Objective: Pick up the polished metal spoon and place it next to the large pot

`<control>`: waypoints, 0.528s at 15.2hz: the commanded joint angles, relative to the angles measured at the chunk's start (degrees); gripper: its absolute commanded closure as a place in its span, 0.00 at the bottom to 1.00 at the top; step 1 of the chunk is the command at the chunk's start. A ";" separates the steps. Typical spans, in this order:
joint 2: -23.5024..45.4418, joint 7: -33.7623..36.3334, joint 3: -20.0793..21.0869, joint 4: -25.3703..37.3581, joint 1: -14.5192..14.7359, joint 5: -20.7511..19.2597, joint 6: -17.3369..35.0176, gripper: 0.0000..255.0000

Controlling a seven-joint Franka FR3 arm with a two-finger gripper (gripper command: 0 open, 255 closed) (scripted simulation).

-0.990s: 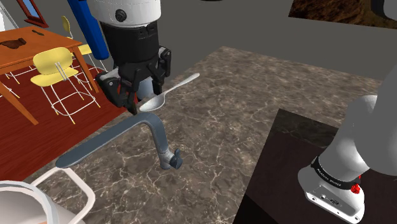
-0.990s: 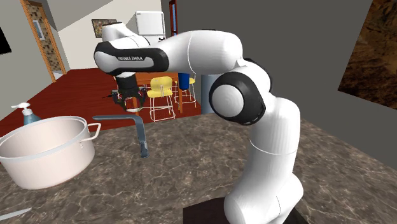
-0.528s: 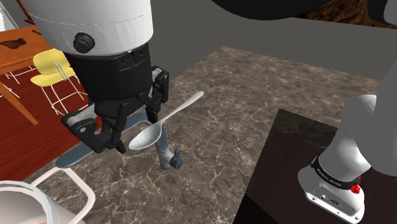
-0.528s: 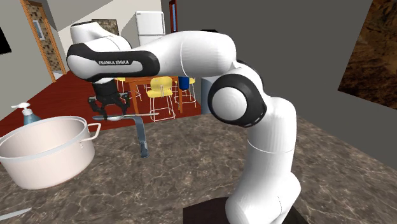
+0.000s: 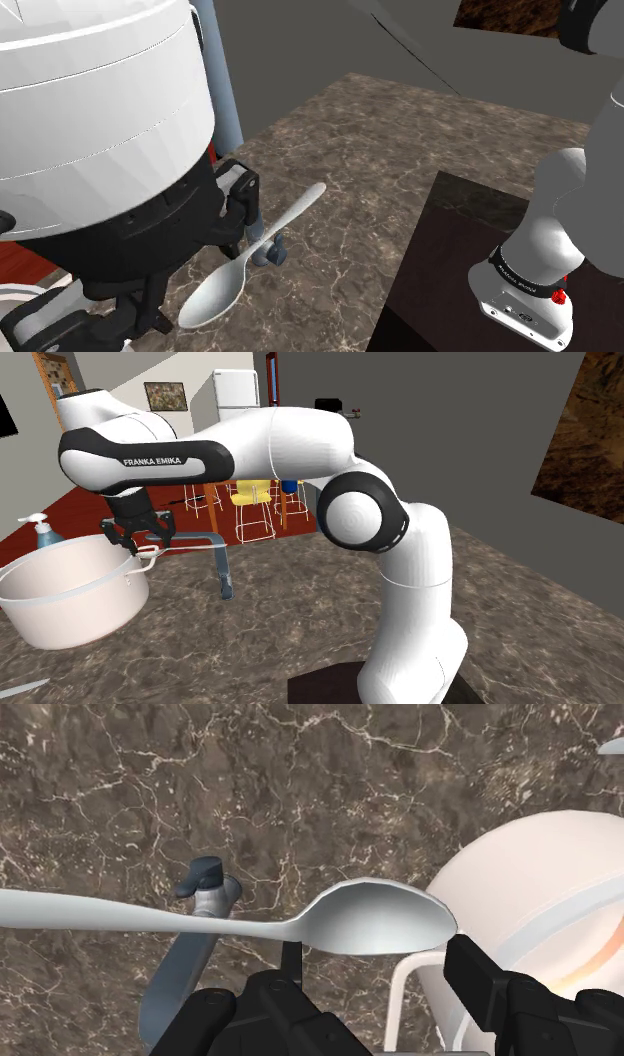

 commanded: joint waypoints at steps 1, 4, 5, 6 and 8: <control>-0.46 0.42 0.05 -1.89 -0.13 0.25 1.47 1.00; -0.97 0.62 -0.04 -4.78 -0.55 0.52 3.96 1.00; -1.10 0.69 -0.07 -5.70 -0.67 0.58 4.77 1.00; -1.21 0.78 -0.10 -6.59 -0.78 0.62 5.57 1.00; -1.37 0.96 -0.16 -8.31 -0.96 0.66 7.15 1.00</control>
